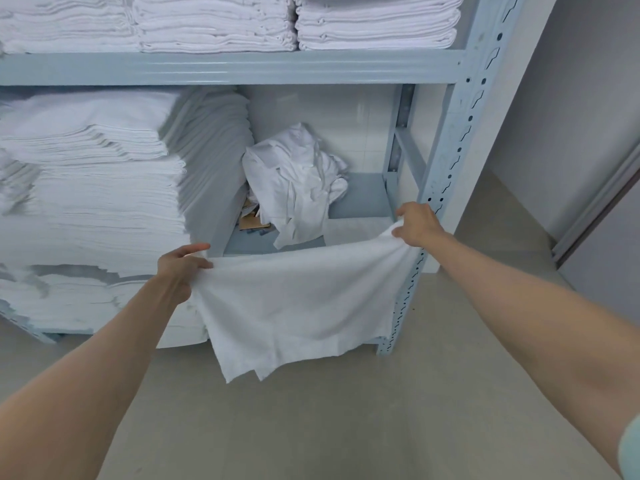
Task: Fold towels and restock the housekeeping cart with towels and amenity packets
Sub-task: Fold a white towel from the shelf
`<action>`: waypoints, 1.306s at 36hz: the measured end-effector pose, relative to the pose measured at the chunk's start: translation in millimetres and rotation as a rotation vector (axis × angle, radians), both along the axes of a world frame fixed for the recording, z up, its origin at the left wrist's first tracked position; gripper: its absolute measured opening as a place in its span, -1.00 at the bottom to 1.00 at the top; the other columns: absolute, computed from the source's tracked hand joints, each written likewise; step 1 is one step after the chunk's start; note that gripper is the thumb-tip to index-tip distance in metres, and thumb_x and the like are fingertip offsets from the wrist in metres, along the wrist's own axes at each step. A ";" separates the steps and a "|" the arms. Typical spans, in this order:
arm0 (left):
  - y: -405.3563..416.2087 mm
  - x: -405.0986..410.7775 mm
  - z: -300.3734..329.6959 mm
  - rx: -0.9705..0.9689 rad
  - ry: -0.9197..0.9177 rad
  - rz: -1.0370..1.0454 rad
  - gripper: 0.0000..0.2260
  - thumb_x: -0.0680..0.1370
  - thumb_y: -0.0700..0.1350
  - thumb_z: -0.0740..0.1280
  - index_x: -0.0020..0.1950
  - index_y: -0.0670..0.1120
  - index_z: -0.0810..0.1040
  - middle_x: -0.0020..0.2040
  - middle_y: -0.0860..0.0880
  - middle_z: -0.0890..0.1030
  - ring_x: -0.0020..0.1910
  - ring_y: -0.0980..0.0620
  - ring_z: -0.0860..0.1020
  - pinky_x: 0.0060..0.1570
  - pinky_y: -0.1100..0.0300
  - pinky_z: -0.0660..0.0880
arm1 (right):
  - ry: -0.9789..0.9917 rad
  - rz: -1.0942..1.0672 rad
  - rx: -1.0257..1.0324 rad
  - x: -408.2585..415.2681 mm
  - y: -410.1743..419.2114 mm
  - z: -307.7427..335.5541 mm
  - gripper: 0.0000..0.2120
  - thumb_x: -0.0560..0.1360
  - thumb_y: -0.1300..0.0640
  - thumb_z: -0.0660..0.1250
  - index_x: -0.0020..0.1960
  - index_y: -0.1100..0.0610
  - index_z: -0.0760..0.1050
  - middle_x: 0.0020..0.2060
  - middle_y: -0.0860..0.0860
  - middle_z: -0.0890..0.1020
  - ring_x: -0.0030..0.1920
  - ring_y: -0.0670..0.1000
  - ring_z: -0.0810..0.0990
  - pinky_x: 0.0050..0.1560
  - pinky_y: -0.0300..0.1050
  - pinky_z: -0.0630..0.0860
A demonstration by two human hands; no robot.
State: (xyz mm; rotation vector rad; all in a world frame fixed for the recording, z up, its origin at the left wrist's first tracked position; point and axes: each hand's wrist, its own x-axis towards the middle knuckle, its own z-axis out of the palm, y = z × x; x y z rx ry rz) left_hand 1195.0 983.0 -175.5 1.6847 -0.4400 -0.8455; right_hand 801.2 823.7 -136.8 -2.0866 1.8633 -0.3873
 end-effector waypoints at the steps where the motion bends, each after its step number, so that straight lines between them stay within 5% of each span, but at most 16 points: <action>1: 0.3 0.3 -1.1 0.018 0.008 -0.022 -0.57 0.38 -0.52 0.39 0.07 -0.05 0.67 0.31 -0.27 0.55 0.17 -0.21 0.54 0.17 0.06 0.54 | 0.004 -0.016 0.018 1.1 0.2 0.4 -0.59 0.49 0.26 0.43 0.29 0.34 0.47 0.22 0.27 0.55 0.20 0.24 0.56 0.22 0.08 0.52; 8: 3.3 2.1 1.2 0.033 0.051 -0.087 -0.50 0.35 -0.51 0.40 0.13 -0.03 0.68 0.25 -0.22 0.57 0.22 -0.23 0.54 0.22 -0.01 0.55 | -0.115 -0.194 0.187 -4.5 -5.5 1.4 -0.59 0.48 0.00 0.48 0.10 0.25 0.43 0.17 0.20 0.57 0.06 0.16 0.53 -0.09 -0.09 0.42; 13: 5.5 2.5 8.2 -0.022 0.145 -0.111 -0.69 0.42 -0.39 0.47 0.07 -0.09 0.69 -0.02 -0.13 0.66 -0.14 -0.04 0.57 -0.20 0.15 0.54 | -0.022 -0.248 0.290 -16.6 -4.4 1.5 -0.71 0.55 0.13 0.30 0.19 0.29 0.48 0.08 0.18 0.58 0.00 0.16 0.56 -0.22 -0.17 0.43; 16: 3.5 -1.3 8.0 -0.025 0.123 -0.082 -0.75 0.42 -0.36 0.49 -0.01 -0.06 0.69 -0.08 -0.08 0.65 -0.16 0.00 0.55 -0.26 0.18 0.49 | 0.004 -0.268 0.314 -21.5 -4.1 -2.8 -0.88 0.56 0.18 0.26 -0.04 0.26 0.43 -0.01 0.15 0.49 -0.04 0.12 0.48 -0.20 -0.14 0.41; 18: 1.5 -4.6 6.8 -0.022 0.106 -0.058 -0.75 0.42 -0.37 0.48 -0.06 -0.04 0.68 -0.11 -0.06 0.64 -0.17 0.02 0.53 -0.27 0.19 0.47 | -0.001 -0.278 0.293 -23.2 -4.4 -6.2 -0.76 0.57 0.18 0.28 -0.22 0.21 0.32 -0.12 0.12 0.48 -0.09 0.11 0.48 -0.22 -0.14 0.40; 22: -1.6 -2.3 4.8 0.010 0.091 -0.111 -0.68 0.46 -0.42 0.38 0.02 -0.04 0.68 -0.08 -0.09 0.59 -0.14 -0.02 0.52 -0.24 0.18 0.46 | -0.063 -0.307 0.253 -26.7 -4.5 -10.0 -0.75 0.56 0.26 0.26 -0.25 0.20 0.29 -0.30 0.10 0.40 -0.35 0.05 0.38 -0.42 -0.17 0.29; 25: -2.6 4.5 2.0 0.058 0.094 -0.219 -0.59 0.52 -0.46 0.27 0.23 -0.09 0.63 0.15 -0.10 0.54 0.16 -0.10 0.51 0.13 0.00 0.51 | -0.116 -0.304 0.267 -31.9 -6.7 -9.0 -0.77 0.56 0.29 0.24 -0.24 0.19 0.29 -0.30 0.11 0.38 -0.35 0.06 0.37 -0.40 -0.16 0.30; 28: -2.1 6.6 1.0 0.081 0.094 -0.258 -0.57 0.52 -0.49 0.20 0.21 -0.09 0.62 0.30 -0.10 0.48 0.29 -0.15 0.47 0.18 -0.02 0.48 | -0.201 -0.319 0.390 -37.1 -3.1 -7.2 -0.76 0.58 0.34 0.16 -0.25 0.17 0.28 -0.30 0.07 0.38 -0.37 0.03 0.33 -0.37 -0.17 0.27; 33: -2.3 0.2 1.5 0.117 0.131 -0.246 -0.48 0.45 -0.53 0.15 0.23 -0.10 0.61 0.23 -0.18 0.44 0.04 -0.18 0.48 -0.07 0.00 0.54 | -0.075 -0.200 0.656 -45.0 -1.0 -7.1 -0.86 0.61 0.34 0.19 0.00 0.31 0.53 -0.03 0.05 0.51 -0.04 0.02 0.41 -0.11 -0.14 0.35; 35: -2.6 -1.9 0.0 0.119 0.144 -0.229 -0.47 0.43 -0.55 0.16 0.23 -0.11 0.61 0.18 -0.18 0.46 -0.08 -0.16 0.49 -0.15 0.00 0.54 | -0.094 -0.193 0.758 -48.0 4.0 -9.1 -0.85 0.61 0.38 0.19 -0.11 0.31 0.48 0.00 0.08 0.54 0.00 0.03 0.43 -0.10 -0.12 0.39; 39: -8.6 -3.0 -6.9 0.097 0.147 -0.126 -0.44 0.39 -0.57 0.16 0.25 -0.16 0.62 0.05 -0.16 0.51 -0.13 -0.12 0.46 0.03 -0.02 0.53 | -0.038 -0.184 0.774 -48.1 8.9 -13.3 -0.89 0.60 0.27 0.27 -0.09 0.28 0.50 -0.13 0.10 0.54 -0.08 0.04 0.51 -0.10 -0.18 0.52; 42: -12.3 -2.9 -6.8 0.084 0.139 -0.067 -0.44 0.37 -0.56 0.16 0.23 -0.16 0.63 -0.13 -0.12 0.50 -0.16 -0.07 0.42 0.04 0.01 0.52 | 0.009 -0.153 0.761 -49.6 8.0 -17.3 -0.80 0.60 0.13 0.31 0.07 0.29 0.52 -0.01 0.16 0.56 0.00 0.10 0.52 0.18 0.03 0.50; 47: -17.2 -1.9 -2.7 0.038 0.143 -0.033 -0.46 0.36 -0.54 0.13 0.19 -0.17 0.63 -0.13 -0.11 0.49 -0.22 -0.02 0.39 -0.21 0.14 0.46 | 0.013 -0.217 0.650 -52.5 12.2 -21.0 -0.86 0.60 0.26 0.21 -0.14 0.24 0.42 -0.23 0.15 0.45 -0.26 0.09 0.42 -0.25 -0.09 0.35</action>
